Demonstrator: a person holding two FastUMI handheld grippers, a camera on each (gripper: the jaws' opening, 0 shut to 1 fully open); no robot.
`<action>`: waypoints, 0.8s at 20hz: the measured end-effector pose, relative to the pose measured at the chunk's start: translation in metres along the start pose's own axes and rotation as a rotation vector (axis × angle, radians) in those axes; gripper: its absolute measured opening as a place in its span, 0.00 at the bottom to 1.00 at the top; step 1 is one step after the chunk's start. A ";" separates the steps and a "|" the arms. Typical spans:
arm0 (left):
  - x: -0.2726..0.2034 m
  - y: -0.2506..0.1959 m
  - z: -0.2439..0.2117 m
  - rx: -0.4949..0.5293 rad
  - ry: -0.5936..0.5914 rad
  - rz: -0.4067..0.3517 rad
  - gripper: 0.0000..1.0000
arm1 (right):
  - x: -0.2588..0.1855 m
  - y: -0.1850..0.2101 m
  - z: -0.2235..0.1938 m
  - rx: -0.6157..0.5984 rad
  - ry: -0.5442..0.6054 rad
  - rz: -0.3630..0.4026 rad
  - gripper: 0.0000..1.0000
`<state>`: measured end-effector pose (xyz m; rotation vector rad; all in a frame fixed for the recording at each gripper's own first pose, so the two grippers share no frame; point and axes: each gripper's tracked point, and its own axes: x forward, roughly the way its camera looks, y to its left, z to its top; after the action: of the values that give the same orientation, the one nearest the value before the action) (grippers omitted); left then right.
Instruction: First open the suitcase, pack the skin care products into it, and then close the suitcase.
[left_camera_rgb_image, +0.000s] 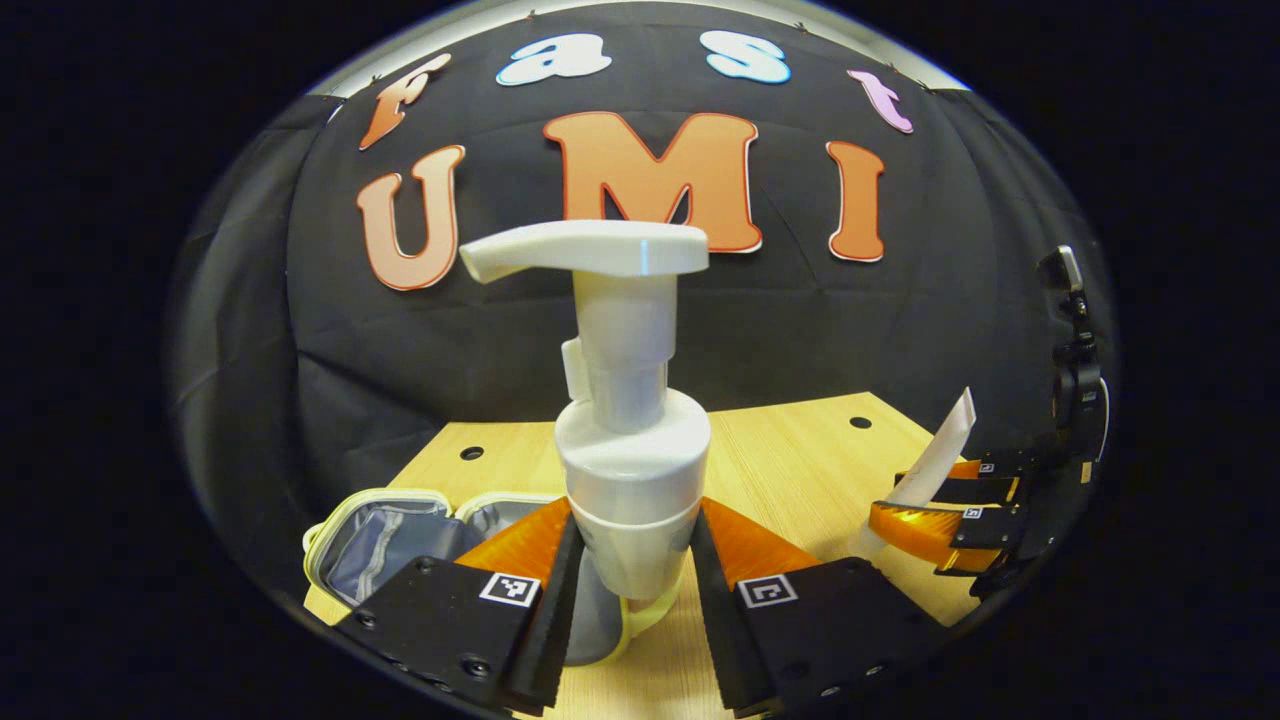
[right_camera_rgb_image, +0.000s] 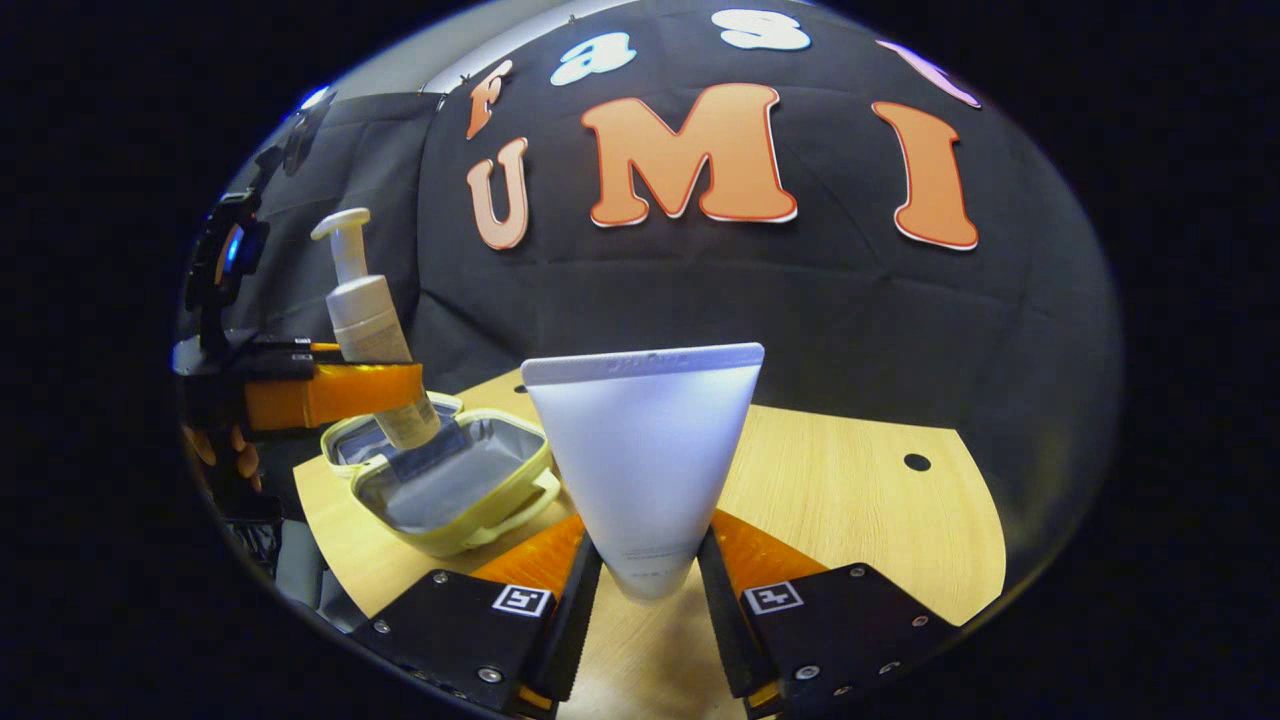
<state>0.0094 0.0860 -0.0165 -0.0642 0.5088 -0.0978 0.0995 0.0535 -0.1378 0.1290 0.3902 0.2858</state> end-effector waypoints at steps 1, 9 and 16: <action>-0.006 0.007 0.006 -0.006 -0.014 0.014 0.57 | -0.004 0.004 0.007 -0.016 -0.015 0.008 0.56; -0.027 0.071 0.024 0.009 -0.063 0.055 0.57 | -0.005 0.043 0.051 -0.033 -0.085 0.008 0.56; -0.013 0.113 0.012 0.019 -0.019 -0.035 0.57 | 0.011 0.082 0.074 -0.024 -0.110 -0.055 0.56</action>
<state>0.0131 0.2003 -0.0095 -0.0553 0.4877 -0.1366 0.1175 0.1299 -0.0590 0.1101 0.2809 0.2282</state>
